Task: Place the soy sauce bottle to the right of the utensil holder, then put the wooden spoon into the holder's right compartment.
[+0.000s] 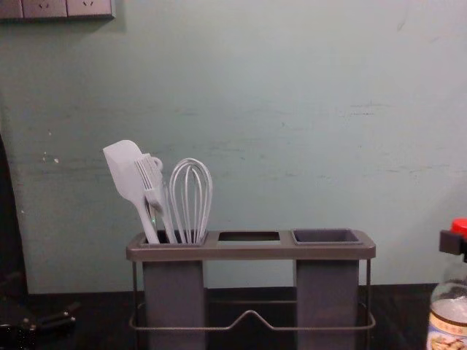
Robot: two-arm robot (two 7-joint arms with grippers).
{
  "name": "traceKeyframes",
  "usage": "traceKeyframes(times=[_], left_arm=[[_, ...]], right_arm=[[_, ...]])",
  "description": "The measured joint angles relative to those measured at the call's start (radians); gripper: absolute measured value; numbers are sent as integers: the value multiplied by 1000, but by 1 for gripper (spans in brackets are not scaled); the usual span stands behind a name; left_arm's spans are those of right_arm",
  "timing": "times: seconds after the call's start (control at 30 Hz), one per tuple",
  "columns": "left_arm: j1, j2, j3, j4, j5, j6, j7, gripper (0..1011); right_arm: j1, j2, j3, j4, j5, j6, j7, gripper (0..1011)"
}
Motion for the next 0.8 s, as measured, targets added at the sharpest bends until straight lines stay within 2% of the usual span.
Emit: traceKeyframes(times=[0.23, 0.5, 0.8], left_arm=[[0, 0, 0, 0, 0, 0, 0, 1005], [0, 0, 0, 0, 0, 0, 0, 1005], [0, 0, 0, 0, 0, 0, 0, 1005]], right_arm=[[86, -48, -36, 75, -25, 20, 10, 381], [137, -75, -51, 121, -46, 30, 6, 381], [163, -95, -64, 150, -56, 36, 9, 381]])
